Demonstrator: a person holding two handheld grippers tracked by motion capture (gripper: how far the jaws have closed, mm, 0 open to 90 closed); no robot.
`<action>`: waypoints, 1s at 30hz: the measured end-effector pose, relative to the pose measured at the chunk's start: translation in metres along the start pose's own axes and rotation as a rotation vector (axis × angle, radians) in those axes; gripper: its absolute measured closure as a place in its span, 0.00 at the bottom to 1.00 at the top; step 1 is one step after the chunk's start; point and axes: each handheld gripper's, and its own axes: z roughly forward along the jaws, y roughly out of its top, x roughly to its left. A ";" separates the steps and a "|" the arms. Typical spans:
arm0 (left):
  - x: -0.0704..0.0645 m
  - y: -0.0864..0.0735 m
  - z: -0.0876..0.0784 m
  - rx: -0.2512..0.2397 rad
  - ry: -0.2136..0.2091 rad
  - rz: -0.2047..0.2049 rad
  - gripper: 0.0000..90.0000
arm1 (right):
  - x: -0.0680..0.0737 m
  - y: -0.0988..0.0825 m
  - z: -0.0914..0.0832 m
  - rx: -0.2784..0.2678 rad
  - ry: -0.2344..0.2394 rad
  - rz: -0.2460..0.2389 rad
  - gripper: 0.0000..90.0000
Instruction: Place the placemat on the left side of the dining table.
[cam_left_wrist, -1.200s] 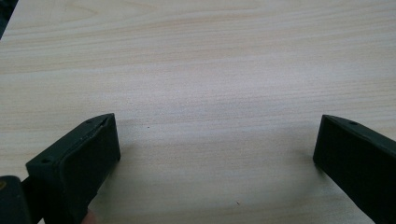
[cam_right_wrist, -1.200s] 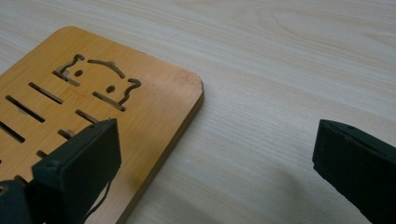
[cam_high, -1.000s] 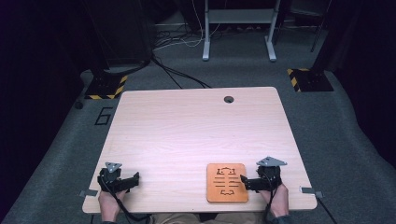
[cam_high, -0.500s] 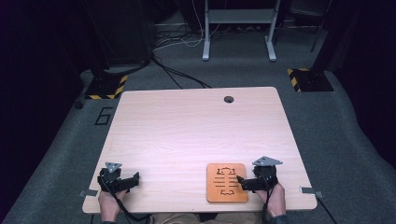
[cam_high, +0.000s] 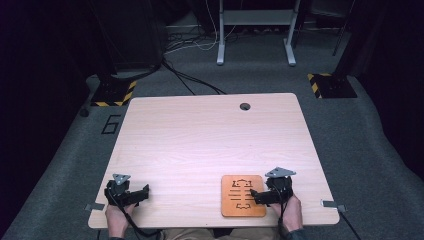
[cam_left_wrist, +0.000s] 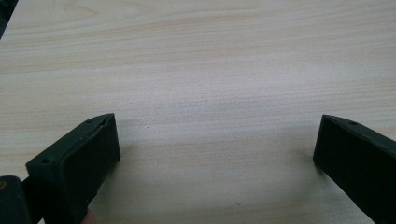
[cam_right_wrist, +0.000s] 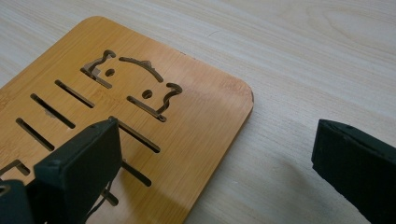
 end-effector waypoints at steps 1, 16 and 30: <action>0.000 0.000 0.000 0.000 0.000 0.000 0.00 | 0.000 0.000 0.001 -0.001 0.001 -0.007 0.01; 0.000 0.000 0.000 0.000 0.002 -0.001 0.00 | 0.004 0.004 0.006 0.015 -0.013 -0.030 0.01; 0.000 0.000 0.000 -0.004 0.003 0.001 0.00 | -0.001 0.002 0.004 0.025 -0.010 -0.022 0.01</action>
